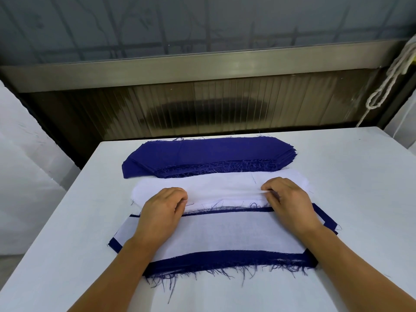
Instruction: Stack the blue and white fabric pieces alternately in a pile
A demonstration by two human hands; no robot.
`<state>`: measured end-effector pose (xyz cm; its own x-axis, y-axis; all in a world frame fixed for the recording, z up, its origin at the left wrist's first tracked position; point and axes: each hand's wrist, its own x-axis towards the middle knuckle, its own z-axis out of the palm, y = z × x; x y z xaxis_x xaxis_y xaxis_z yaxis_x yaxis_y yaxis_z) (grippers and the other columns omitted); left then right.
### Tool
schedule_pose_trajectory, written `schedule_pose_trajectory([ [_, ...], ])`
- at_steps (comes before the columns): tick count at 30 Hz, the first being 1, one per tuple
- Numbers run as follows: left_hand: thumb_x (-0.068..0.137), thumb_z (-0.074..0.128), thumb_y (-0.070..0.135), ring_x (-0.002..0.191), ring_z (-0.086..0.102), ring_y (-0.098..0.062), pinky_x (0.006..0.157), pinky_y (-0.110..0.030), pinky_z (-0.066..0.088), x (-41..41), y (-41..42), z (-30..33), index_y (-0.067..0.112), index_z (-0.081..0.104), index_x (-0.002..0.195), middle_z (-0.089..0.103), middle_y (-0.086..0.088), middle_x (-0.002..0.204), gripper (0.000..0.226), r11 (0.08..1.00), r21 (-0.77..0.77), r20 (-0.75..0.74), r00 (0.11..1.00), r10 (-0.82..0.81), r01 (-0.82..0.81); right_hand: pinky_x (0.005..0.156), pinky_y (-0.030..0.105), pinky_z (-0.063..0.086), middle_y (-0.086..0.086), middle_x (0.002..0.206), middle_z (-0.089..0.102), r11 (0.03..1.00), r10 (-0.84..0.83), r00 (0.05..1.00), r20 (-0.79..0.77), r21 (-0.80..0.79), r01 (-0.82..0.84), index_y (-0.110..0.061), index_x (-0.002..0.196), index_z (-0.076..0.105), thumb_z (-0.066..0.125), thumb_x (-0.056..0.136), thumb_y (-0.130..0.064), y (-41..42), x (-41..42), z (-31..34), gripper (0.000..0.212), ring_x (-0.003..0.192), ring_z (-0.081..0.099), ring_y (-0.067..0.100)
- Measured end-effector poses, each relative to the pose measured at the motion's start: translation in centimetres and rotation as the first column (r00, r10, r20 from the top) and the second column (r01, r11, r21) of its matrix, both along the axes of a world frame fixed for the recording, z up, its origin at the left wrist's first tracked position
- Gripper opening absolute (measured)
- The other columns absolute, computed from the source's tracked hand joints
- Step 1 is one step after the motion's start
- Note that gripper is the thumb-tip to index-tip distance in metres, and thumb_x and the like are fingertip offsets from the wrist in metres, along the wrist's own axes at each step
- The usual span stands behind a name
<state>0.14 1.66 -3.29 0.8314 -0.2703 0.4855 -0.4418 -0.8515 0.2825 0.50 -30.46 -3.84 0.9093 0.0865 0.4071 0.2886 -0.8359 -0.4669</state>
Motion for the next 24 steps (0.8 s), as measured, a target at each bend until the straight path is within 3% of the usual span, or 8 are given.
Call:
schedule_pose_trajectory([
  [3,0.076,0.077,0.001,0.084,0.06,-0.01,0.07,-0.028,0.055,-0.1,0.1,0.1,0.016,0.066,0.092,0.067,0.009,0.094,0.025,1.0,-0.011,-0.002,1.0,0.002,-0.002,0.074,0.023,0.044,-0.009,0.091,0.064,1.0,-0.001,1.0,0.029,-0.001,0.001,-0.018,0.092,0.067,0.064,0.087,-0.006,0.0,0.0,0.1,0.013,0.084,0.059,0.013],
  [6,0.085,0.071,0.01,0.072,0.057,-0.009,0.062,-0.03,0.053,-0.3,-0.1,0.3,0.02,0.062,0.091,0.062,0.011,0.084,0.015,0.994,-0.065,-0.037,0.996,0.082,-0.085,0.076,0.023,0.042,-0.01,0.092,0.064,1.0,0.007,0.999,0.038,0.014,-0.008,-0.019,0.096,0.066,0.056,0.096,-0.014,0.1,0.0,0.3,0.011,0.086,0.057,0.012],
  [13,0.089,0.062,0.005,0.061,0.053,-0.014,0.059,-0.027,0.047,-0.3,-0.2,0.5,0.014,0.066,0.1,0.062,0.003,0.075,0.015,0.966,-0.111,-0.087,0.971,0.224,-0.233,0.079,0.028,0.047,-0.005,0.096,0.066,1.0,-0.016,0.998,0.055,0.005,0.016,-0.013,0.098,0.067,0.058,0.092,-0.003,0.1,0.0,0.4,0.015,0.087,0.061,0.018],
  [17,0.086,0.064,-0.003,0.076,0.066,-0.023,0.069,-0.028,0.049,-0.6,0.0,1.4,0.008,0.07,0.099,0.071,-0.005,0.089,0.019,0.97,-0.101,-0.014,0.975,0.22,-0.22,0.086,0.028,0.043,0.002,0.1,0.069,0.999,-0.013,0.986,0.164,-0.033,0.019,-0.008,0.098,0.068,0.062,0.088,0.003,0.5,-0.6,1.8,0.016,0.092,0.064,0.025],
  [20,0.084,0.066,-0.006,0.091,0.065,-0.022,0.08,-0.028,0.047,-1.5,0.7,2.9,0.009,0.07,0.099,0.07,-0.003,0.1,0.021,0.98,-0.086,0.042,0.982,0.184,-0.18,0.084,0.028,0.043,0.004,0.102,0.07,0.999,0.015,0.976,0.216,-0.036,-0.007,-0.006,0.096,0.068,0.063,0.086,0.005,0.7,-2.0,3.8,0.016,0.092,0.064,0.024],
  [22,0.083,0.068,-0.005,0.091,0.063,-0.021,0.079,-0.027,0.046,-2.4,1.6,4.4,0.011,0.069,0.097,0.068,-0.001,0.101,0.021,0.987,-0.046,0.048,0.987,0.154,-0.152,0.075,0.027,0.046,0.0,0.097,0.069,1.0,0.02,0.985,0.169,-0.017,-0.018,-0.01,0.096,0.066,0.061,0.087,0.001,0.8,-3.4,5.5,0.015,0.085,0.062,0.019],
  [24,0.082,0.069,-0.004,0.089,0.06,-0.014,0.075,-0.023,0.046,-3.7,2.8,6.1,0.017,0.066,0.094,0.065,0.009,0.097,0.024,0.996,-0.017,0.021,0.996,0.084,-0.084,0.065,0.017,0.045,-0.011,0.09,0.066,0.999,0.028,0.999,0.032,0.016,-0.029,-0.021,0.095,0.063,0.057,0.09,-0.01,0.9,-5.2,7.3,0.013,0.076,0.058,0.006],
])
